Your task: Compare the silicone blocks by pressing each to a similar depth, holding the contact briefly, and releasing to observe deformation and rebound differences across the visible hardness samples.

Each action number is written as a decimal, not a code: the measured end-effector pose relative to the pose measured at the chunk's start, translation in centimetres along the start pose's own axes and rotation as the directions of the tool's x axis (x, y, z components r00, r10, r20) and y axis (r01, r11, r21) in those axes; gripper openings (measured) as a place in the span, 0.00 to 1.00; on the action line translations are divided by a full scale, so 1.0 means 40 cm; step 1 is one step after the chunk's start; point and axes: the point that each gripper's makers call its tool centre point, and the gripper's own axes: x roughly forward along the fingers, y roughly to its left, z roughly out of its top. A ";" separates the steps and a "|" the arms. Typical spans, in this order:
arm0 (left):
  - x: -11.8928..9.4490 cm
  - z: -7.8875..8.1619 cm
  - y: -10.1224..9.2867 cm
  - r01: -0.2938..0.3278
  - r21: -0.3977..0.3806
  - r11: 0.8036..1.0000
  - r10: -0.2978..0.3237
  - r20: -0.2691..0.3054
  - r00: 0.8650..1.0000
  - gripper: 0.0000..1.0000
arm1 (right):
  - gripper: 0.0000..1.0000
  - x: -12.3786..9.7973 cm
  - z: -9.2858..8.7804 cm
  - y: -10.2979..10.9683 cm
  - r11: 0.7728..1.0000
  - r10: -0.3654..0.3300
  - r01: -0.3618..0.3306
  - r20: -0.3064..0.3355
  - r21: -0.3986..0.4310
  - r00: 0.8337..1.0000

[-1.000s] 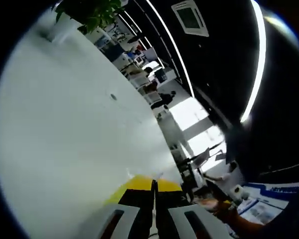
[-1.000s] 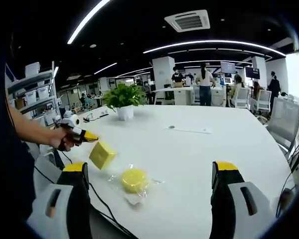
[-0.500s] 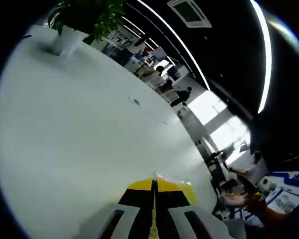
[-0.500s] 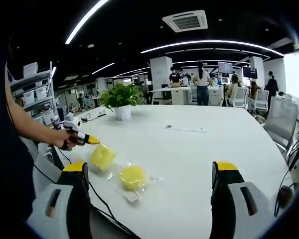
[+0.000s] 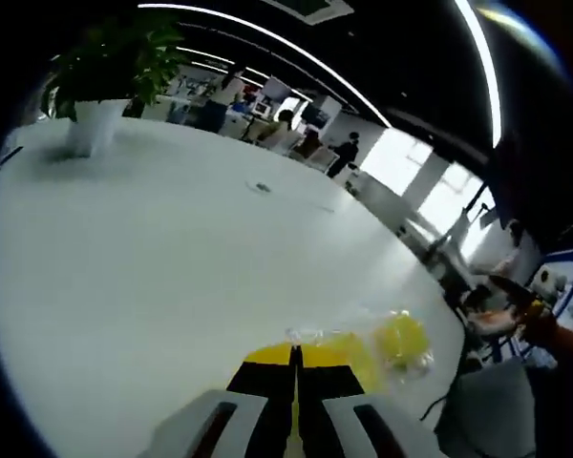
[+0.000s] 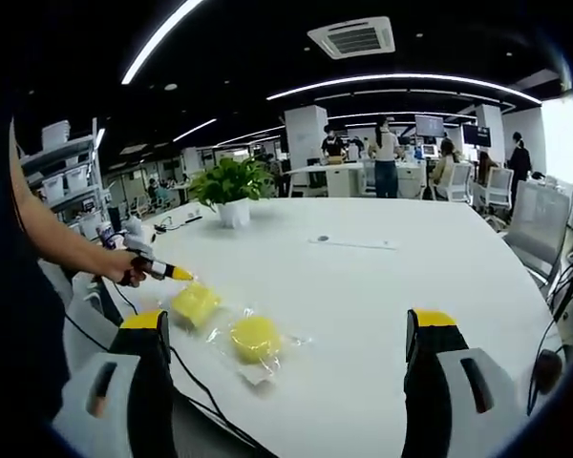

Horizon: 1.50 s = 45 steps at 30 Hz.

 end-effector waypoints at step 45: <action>-0.098 0.096 0.033 -0.062 0.132 0.989 0.035 0.200 0.979 0.95 | 0.96 0.022 -0.011 0.028 1.000 -0.011 0.011 -0.025 0.020 1.000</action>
